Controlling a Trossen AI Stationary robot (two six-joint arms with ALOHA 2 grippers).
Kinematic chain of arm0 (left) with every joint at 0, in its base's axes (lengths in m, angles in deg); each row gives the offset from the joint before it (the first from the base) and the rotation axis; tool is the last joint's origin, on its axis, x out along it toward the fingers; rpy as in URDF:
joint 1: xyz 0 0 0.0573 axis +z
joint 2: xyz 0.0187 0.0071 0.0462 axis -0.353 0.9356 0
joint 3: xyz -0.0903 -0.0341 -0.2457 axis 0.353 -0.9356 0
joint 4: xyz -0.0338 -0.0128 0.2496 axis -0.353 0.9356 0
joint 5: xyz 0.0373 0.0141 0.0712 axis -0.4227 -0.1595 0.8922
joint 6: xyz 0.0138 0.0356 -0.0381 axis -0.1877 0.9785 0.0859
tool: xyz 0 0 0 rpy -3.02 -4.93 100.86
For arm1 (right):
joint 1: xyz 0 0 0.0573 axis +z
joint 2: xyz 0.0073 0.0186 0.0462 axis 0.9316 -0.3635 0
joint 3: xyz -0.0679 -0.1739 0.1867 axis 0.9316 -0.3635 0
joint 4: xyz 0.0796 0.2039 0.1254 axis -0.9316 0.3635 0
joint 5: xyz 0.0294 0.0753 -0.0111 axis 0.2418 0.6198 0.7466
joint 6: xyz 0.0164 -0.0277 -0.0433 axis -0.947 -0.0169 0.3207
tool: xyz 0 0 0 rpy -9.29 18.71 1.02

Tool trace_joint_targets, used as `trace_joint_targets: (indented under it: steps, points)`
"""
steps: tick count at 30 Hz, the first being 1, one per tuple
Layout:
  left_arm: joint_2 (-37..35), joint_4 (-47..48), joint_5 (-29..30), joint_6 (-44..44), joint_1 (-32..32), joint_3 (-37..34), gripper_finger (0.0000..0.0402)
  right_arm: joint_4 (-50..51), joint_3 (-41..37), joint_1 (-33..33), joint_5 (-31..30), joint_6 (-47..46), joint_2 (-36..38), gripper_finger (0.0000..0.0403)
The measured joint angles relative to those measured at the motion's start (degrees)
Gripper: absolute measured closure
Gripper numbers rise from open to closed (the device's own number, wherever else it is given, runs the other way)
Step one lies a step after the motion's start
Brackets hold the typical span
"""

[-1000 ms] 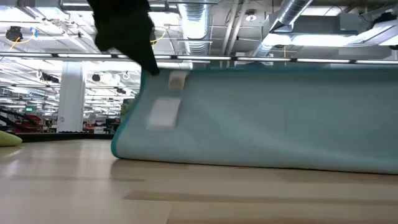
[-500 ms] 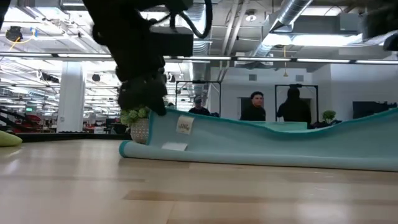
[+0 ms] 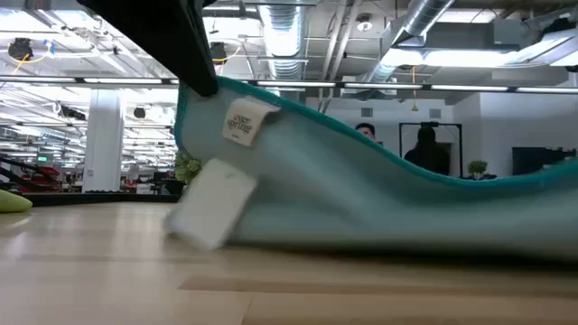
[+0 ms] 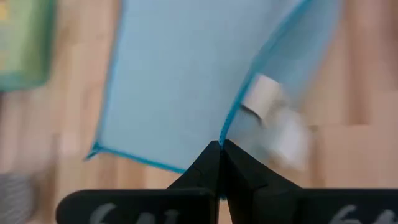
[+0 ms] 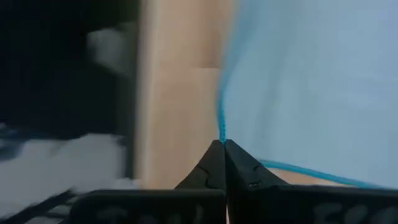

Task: Roll microfiber towels into tight, uniform cylinder then place into a basket
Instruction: Roll the blue microfiber cloth

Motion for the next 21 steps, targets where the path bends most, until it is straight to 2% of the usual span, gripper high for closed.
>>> trace_joint_targets:
  steps: [3,6,15,21]
  points:
    - [0.0,1.0,1.7,-2.7,2.0,-2.0,0.0401,9.6,-0.6,-1.2,-1.3,-7.6,0.0,0.0396]
    - [0.0,0.7,2.5,-4.2,4.8,-4.7,0.0401,14.6,-2.6,-3.3,-1.3,-11.9,0.0,0.0393]
    - [0.0,-2.1,7.4,-6.6,12.6,-11.5,0.0401,14.6,-10.7,-13.6,-2.4,-12.5,0.0,0.0393]
    - [0.0,-4.2,8.3,-5.8,15.3,-14.2,0.0401,16.0,-12.4,-18.9,-3.3,-11.1,0.0,0.0391]
